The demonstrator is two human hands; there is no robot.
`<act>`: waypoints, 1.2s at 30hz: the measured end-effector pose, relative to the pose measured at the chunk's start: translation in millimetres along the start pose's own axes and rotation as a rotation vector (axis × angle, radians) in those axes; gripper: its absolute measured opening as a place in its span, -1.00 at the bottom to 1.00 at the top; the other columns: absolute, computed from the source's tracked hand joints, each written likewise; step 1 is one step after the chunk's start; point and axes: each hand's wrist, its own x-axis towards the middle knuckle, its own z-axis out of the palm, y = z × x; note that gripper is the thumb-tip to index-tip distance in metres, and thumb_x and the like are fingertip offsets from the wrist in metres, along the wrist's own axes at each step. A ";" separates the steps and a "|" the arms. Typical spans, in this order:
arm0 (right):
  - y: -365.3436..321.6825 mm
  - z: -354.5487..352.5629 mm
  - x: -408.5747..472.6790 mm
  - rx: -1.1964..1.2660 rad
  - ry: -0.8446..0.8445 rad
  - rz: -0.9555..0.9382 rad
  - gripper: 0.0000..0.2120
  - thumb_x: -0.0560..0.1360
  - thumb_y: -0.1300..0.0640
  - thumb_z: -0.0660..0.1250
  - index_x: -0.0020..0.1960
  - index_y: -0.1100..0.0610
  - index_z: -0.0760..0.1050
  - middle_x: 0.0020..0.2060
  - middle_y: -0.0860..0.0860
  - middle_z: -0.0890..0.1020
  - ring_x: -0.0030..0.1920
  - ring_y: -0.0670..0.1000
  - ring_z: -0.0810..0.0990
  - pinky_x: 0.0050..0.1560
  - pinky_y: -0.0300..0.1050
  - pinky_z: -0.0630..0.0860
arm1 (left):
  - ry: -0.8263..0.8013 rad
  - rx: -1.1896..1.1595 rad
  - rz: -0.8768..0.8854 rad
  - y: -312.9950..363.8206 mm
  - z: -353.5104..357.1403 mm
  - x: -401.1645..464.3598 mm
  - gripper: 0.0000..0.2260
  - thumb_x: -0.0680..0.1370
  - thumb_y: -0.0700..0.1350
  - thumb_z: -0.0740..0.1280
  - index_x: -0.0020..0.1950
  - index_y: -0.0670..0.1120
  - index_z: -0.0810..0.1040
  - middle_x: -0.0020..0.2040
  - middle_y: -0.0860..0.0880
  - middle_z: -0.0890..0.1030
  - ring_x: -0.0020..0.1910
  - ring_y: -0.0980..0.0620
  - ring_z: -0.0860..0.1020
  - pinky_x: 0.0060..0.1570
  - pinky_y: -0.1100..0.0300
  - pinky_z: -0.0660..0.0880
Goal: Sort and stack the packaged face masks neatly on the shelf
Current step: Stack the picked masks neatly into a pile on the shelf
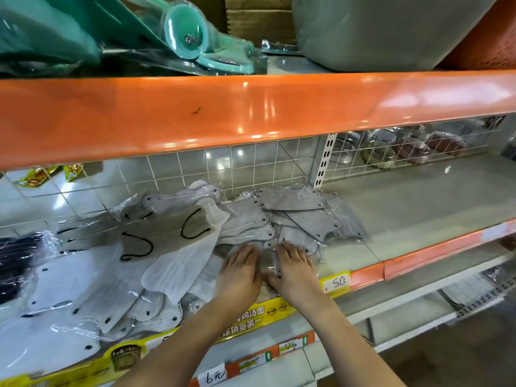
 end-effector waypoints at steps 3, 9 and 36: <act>-3.3 4.1 -0.7 0.004 0.055 0.000 -0.44 0.56 -0.01 0.24 0.48 0.16 0.21 0.48 0.09 0.26 0.48 0.10 0.21 0.42 -0.04 0.18 | 0.049 -0.017 0.016 -2.9 2.5 -3.0 -0.68 0.44 -0.07 0.23 0.11 -0.14 0.62 0.12 -0.07 0.63 0.16 -0.07 0.58 0.14 0.03 0.49; -3.7 -6.2 0.0 -0.077 0.109 -0.021 -0.64 0.48 0.36 0.22 0.27 0.27 0.36 0.19 0.19 0.53 0.21 0.21 0.52 0.06 -0.01 0.45 | 0.082 -0.006 0.014 -3.8 6.2 -3.8 -0.64 0.50 -0.03 0.15 0.16 -0.12 0.60 0.17 -0.07 0.61 0.19 -0.06 0.56 0.17 0.03 0.47; -18.5 -52.2 19.4 0.462 0.208 -0.189 -0.50 0.44 0.00 0.43 0.32 -0.03 0.37 0.04 -0.09 0.59 0.15 0.00 0.55 0.14 -0.01 0.47 | 0.344 -0.644 -0.453 -14.0 -44.0 13.9 -0.92 0.54 -0.20 0.35 -0.10 -0.02 0.52 -0.26 0.09 0.55 -0.26 0.04 0.54 -0.29 0.28 0.39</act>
